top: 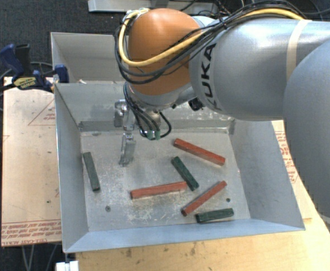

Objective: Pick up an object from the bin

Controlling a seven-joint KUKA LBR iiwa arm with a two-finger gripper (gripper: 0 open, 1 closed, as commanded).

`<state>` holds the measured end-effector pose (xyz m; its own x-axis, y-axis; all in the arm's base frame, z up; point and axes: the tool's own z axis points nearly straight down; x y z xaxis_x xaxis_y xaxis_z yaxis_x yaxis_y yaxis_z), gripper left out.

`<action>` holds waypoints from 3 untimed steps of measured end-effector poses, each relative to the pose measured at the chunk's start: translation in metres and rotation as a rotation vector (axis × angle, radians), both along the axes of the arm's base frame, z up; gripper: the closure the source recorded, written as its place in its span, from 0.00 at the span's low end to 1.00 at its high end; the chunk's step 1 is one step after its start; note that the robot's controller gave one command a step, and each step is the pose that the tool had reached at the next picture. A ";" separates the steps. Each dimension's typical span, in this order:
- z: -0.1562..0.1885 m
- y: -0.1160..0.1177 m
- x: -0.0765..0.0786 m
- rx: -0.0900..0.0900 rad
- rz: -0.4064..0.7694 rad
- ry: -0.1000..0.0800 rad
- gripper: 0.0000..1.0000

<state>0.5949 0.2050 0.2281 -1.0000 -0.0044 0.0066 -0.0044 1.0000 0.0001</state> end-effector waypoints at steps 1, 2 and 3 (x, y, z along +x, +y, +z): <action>-0.040 -0.053 -0.050 -0.003 0.009 0.001 0.00; -0.160 -0.099 -0.090 0.002 0.406 -0.006 0.00; -0.158 -0.098 -0.089 0.003 0.406 -0.008 1.00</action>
Offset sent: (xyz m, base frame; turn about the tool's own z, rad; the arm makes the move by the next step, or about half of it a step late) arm -0.0473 -0.0504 -0.0363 -0.0125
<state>0.5062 0.1068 0.0701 -0.9171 -0.3987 -0.0015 -0.3987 0.9171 0.0015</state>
